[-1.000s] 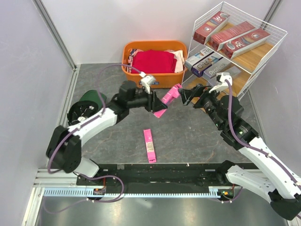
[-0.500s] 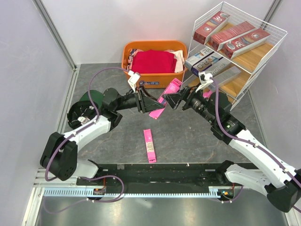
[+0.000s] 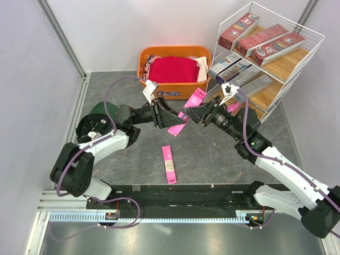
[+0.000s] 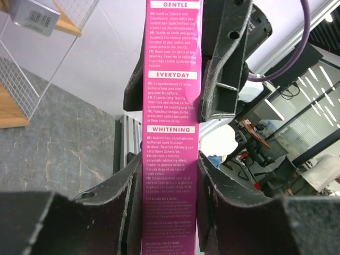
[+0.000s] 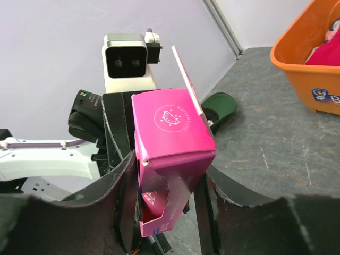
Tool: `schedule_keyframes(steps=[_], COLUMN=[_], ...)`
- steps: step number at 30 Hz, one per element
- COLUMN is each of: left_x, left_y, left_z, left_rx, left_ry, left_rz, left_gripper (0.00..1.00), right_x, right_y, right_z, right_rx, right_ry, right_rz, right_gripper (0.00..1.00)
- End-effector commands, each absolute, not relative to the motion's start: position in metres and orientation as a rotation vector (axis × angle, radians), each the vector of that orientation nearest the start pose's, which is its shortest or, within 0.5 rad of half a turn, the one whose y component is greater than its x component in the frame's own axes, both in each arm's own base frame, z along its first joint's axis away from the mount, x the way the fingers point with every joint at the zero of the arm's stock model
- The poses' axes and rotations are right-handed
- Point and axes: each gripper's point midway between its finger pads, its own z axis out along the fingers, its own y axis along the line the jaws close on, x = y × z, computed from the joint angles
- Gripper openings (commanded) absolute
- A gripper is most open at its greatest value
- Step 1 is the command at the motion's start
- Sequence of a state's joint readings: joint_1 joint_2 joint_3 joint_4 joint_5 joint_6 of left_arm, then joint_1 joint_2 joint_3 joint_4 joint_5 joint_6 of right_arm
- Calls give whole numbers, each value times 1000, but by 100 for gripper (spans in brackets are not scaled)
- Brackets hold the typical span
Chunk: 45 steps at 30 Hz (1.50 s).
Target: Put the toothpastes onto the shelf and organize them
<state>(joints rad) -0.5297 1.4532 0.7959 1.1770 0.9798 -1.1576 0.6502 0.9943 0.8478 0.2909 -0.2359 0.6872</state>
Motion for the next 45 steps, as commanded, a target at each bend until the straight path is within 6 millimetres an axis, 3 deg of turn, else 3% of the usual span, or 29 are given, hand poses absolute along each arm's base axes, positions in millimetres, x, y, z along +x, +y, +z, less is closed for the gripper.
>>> schedule_keyframes(steps=[1,3,4,7,9,14,19,29,33,35,38,39,41,44,45], left_x=[210,213,216,231,236,243,240,237,235,237,236,234,233,233,235], left_y=[-319,-319,-318,-312,-309,-302,-306,-346,-353,-355,-358,-359,-360,-358,-357], left_z=[338,333,336,335,333,337,335,341,353,352,354,355,353,348,345], left_rx=[706,696,673,575,529,438,434,460,484,466,474,487,491,479,465], left_ry=[1374,1407,1409,1452,1457,1437,1430,1373,1298,1295,1275,1271,1269,1278,1289], left_rz=[-1892,-1875,-1855,-1768,-1715,-1668,-1746,-1882,-1937,-1964,-1989,-1999,-2022,-2025,-2018], left_gripper=[21,32,54,95,100,100,99,95,78,75,54,42,32,29,28], right_x=[248,249,250,253,256,260,257,256,257,256,257,256,257,258,257], right_y=[276,273,271,260,248,212,182,186,188,188,188,188,189,184,182], right_z=[384,386,386,390,395,401,412,418,417,416,416,416,415,416,417], right_rx=[-202,-187,-179,-121,-64,127,263,251,245,245,241,237,234,237,240], right_ry=[1447,1444,1441,1433,1415,1394,1323,1321,1326,1328,1332,1332,1337,1338,1336], right_rz=[1291,1278,1273,1228,1189,1094,1057,1085,1082,1080,1080,1077,1071,1042,1032], right_gripper=[44,40,39,36,34,33,34,37,37,38,40,41,43,62,73])
